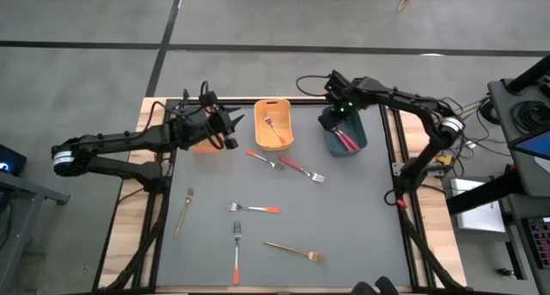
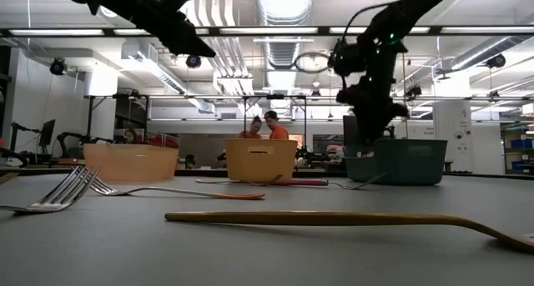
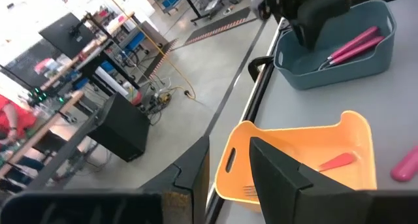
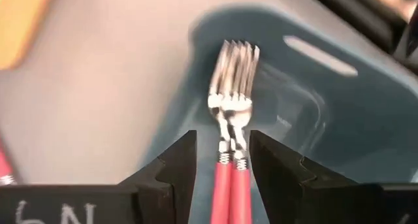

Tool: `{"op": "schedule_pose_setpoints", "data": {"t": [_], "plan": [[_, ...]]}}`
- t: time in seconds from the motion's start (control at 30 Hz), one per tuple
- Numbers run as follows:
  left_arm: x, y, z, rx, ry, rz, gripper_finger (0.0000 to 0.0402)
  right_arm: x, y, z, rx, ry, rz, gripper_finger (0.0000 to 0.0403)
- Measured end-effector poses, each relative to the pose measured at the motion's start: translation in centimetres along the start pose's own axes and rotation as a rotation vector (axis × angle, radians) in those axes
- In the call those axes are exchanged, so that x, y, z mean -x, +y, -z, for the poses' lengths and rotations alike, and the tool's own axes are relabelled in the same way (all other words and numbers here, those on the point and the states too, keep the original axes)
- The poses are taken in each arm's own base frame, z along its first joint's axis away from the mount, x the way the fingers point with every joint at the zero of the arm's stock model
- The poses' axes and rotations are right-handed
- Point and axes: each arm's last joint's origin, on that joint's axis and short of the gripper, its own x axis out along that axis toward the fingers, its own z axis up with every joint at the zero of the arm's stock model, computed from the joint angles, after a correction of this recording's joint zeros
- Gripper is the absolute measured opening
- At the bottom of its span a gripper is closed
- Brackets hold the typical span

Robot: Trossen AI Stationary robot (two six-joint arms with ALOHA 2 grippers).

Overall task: Sort silverware by color (type)
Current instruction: Put the orange fork into the yellow bin

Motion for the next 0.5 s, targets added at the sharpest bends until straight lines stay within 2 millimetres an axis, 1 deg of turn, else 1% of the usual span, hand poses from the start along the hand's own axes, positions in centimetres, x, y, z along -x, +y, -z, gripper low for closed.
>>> {"op": "schedule_pose_setpoints", "data": {"t": [0.23, 0.33, 0.5], "plan": [[0.0, -0.3, 0.7, 0.129, 0.066, 0.030, 0.0091, 3.2, 2.5, 1.0, 0.122, -0.197, -0.072, 0.0128], [0.1, -0.6, 1.2, 0.186, 0.124, 0.050, 0.0091, 4.3, 3.8, 1.6, 0.169, -0.270, -0.107, 0.0128], [0.3, -1.0, 1.9, 0.273, 0.201, 0.077, 0.0091, 5.4, 5.8, 2.5, 0.238, -0.366, -0.168, 0.0128]]}}
